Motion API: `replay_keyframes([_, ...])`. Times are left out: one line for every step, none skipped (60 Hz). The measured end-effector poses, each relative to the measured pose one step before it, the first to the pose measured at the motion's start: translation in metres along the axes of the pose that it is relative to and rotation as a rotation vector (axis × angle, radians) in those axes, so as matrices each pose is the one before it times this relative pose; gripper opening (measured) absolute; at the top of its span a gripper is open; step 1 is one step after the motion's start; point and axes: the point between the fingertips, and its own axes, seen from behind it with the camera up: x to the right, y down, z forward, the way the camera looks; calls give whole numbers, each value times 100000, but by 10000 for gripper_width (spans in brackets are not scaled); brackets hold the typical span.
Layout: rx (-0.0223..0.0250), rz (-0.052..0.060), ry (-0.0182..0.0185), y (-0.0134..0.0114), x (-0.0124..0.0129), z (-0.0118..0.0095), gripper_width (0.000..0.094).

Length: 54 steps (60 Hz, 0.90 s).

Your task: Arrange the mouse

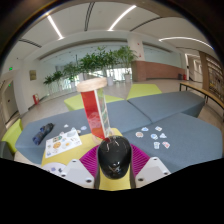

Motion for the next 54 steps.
replay_keyframes([1123,-69,-1478,-834,-1094,-565,407])
replay_keyframes([764,-364,-1204,-676,-889,-186,407])
replay_keyframes([581,-255,-1421,-521,-1185,-460,408])
replay_keyframes([611,-121,-1334,-447,-1236,-418,406])
replay_keyframes([601,-126,-1298,-338,-1301,-389,407])
replay_keyframes([721,-424,-1349,-272,-1308,-344,406])
replay_keyframes([534,-841,-1373,-83,-1315,-278,406])
replay_keyframes([498,-1243,-1377,33,-1343,-215,405])
replay_keyframes([251,-1427,-1391,199,-1329,-157,405])
replay_keyframes([434,-1645,-1143,343,-1295,-178,405])
replay_keyframes([-618,-1597,-1267,498,-998,187,405])
replay_keyframes([-745,-1461,-1211,608,-1092,135,405])
replay_keyframes([-1007,-1061,-1151,722,-1014,178,404])
replay_keyframes([-1376,-626,-1115,861,-867,256,405])
replay_keyframes([-1534,-487,-830,1163,-1993,123,403])
replay_keyframes([-1951,-366,-1041,1029,-806,313,402])
replay_keyframes([-2219,-152,-1235,900,448,463,402])
replay_keyframes([-1451,-238,-314,1295,-1989,-145,402])
replay_keyframes([-2264,18,-601,967,-377,466,402])
replay_keyframes([-1882,-101,-297,1013,-165,521,401])
replay_keyframes([-1900,-30,-125,944,-224,437,402])
replay_keyframes([-1552,-159,-26,845,-202,386,402])
replay_keyframes([-1434,-387,20,812,-126,378,404])
replay_keyframes([-1518,-492,117,838,-94,365,401])
replay_keyframes([-1511,-421,166,813,-100,309,402])
replay_keyframes([-1217,-326,162,699,-66,273,402])
replay_keyframes([-1375,-167,56,791,78,501,402])
replay_keyframes([-846,-518,491,631,-278,-242,403])
replay_keyframes([-1092,-611,431,578,-17,114,403])
replay_keyframes([-959,-666,449,535,45,132,403])
replay_keyframes([-952,-625,366,528,39,191,403])
replay_keyframes([-1196,-672,19,614,-39,150,410])
replay_keyframes([3054,-627,-445,-357,-63,-31,412])
replay_keyframes([1429,-788,-224,-511,236,391,411])
replay_keyframes([-536,-338,313,447,-111,-85,429])
replay_keyframes([-644,5,-372,139,25,-31,438])
replay_keyframes([349,50,143,-152,11,-71,452])
replay_keyframes([81,91,98,-107,7,-12,470])
replay_keyframes([-934,472,112,103,12,-13,484])
replay_keyframes([-983,432,-77,73,-27,36,498])
replay_keyframes([-915,257,-202,17,-22,8,516])
replay_keyframes([-896,-11,-364,-11,-51,-15,535])
replay_keyframes([-1006,-281,-462,-2,-86,46,551])
replay_keyframes([-1172,-200,-439,61,-55,-102,563])
replay_keyframes([-1190,-89,-326,79,-34,-166,599])
replay_keyframes([-1638,24,139,237,163,-295,663])
replay_keyframes([-1620,-117,529,223,175,-290,732])
replay_keyframes([-1403,-380,67,216,33,-328,801])
replay_keyframes([-739,-539,-294,92,-57,-414,849])
replay_keyframes([116,-551,-483,-28,-133,-477,846])
replay_keyframes([685,-858,-119,-123,0,-517,835])
replay_keyframes([793,-1126,-549,-143,-124,-572,822])
replay_keyframes([866,-972,-520,-145,-72,-619,818])
replay_keyframes([834,-816,-337,-121,-75,-652,822])
